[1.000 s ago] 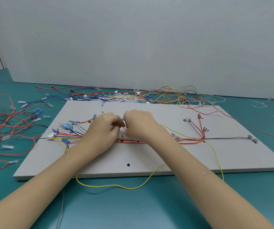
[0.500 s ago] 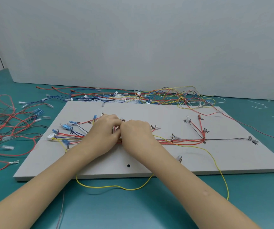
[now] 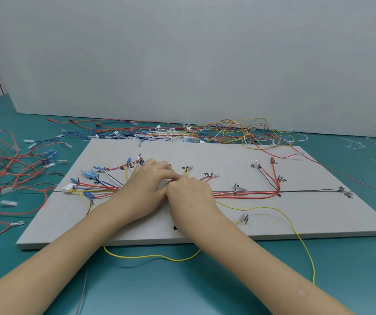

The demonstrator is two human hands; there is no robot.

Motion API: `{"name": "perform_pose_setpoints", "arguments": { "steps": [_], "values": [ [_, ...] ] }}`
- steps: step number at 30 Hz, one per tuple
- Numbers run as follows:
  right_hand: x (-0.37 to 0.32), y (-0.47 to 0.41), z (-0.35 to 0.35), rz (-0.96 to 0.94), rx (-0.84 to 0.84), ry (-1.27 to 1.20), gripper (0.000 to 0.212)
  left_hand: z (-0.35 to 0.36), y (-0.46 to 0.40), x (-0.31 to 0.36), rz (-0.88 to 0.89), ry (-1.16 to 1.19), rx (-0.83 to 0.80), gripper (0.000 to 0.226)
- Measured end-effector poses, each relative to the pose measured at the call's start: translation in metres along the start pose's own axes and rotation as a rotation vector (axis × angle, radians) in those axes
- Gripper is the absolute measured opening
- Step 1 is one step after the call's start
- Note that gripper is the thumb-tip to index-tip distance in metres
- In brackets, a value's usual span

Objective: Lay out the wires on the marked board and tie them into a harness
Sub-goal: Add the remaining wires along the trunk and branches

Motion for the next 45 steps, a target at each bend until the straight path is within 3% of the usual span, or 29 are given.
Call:
{"name": "perform_pose_setpoints", "arguments": {
  "steps": [6,14,21,27,33,41,45],
  "values": [
    [0.008,0.011,0.008,0.014,-0.016,-0.047,0.031,0.005,0.002,0.006,0.070,0.013,0.002,0.019],
    [0.027,0.020,0.005,-0.018,-0.022,-0.084,0.023,0.009,0.002,0.010,0.095,0.025,0.003,0.018],
    [0.053,0.023,0.008,-0.072,-0.104,-0.250,0.031,0.008,0.001,0.011,0.093,0.001,-0.015,0.015],
    [0.086,0.018,0.013,0.104,-0.216,-0.572,0.029,0.009,0.002,0.014,0.094,-0.052,0.003,0.018],
    [0.102,0.017,0.016,0.247,-0.182,-0.739,0.036,0.011,0.004,0.018,0.099,-0.079,-0.001,0.030],
    [0.127,0.027,0.010,0.378,-0.175,-0.935,0.033,0.013,0.005,0.021,0.108,-0.072,-0.026,0.024],
    [0.146,0.032,0.008,0.460,-0.185,-0.916,0.029,0.013,0.005,0.020,0.101,-0.071,-0.029,0.022]
  ]
}}
Point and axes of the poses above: each hand's wrist, its own y-axis away from the middle knuckle, its own z-axis out of the palm, x = y × z, the point moved 6 cm from there along -y, towards the middle knuckle
